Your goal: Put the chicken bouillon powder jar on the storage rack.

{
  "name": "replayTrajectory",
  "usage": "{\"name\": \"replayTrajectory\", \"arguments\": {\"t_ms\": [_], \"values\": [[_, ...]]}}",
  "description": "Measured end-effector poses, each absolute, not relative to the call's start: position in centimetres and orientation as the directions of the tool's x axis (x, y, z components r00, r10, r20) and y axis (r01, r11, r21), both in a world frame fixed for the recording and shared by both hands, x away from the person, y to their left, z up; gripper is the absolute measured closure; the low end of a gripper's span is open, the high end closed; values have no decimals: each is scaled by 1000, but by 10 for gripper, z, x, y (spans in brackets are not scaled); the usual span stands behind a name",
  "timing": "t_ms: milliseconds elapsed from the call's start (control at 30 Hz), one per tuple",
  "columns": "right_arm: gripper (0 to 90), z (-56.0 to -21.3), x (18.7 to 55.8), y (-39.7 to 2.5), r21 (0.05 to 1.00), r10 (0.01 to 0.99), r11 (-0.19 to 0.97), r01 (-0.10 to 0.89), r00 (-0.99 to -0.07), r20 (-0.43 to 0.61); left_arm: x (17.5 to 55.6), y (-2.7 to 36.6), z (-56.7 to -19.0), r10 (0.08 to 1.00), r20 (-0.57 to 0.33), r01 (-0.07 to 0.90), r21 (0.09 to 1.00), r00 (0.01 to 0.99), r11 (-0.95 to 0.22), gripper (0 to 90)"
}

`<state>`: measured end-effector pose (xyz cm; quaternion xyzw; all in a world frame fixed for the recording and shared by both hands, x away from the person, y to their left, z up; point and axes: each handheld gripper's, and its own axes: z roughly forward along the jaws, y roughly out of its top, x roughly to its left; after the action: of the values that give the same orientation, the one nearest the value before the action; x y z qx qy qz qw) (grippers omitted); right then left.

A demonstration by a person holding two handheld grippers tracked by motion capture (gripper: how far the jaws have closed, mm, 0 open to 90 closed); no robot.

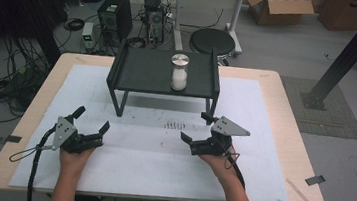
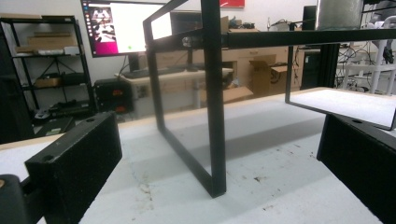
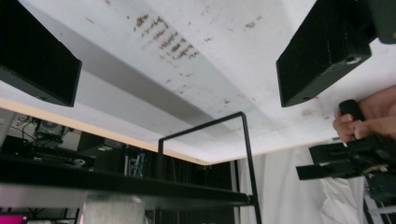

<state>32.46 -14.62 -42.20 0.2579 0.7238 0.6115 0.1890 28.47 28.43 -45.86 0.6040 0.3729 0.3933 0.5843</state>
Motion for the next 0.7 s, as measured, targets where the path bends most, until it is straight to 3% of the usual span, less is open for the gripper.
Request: {"name": "replayTrajectory", "arguments": {"t_ms": [700], "values": [[0,-454,324,-151,985,658,69,158,-750,74,285,284,-459,909,41,-12,999,415,-40,4]]}}
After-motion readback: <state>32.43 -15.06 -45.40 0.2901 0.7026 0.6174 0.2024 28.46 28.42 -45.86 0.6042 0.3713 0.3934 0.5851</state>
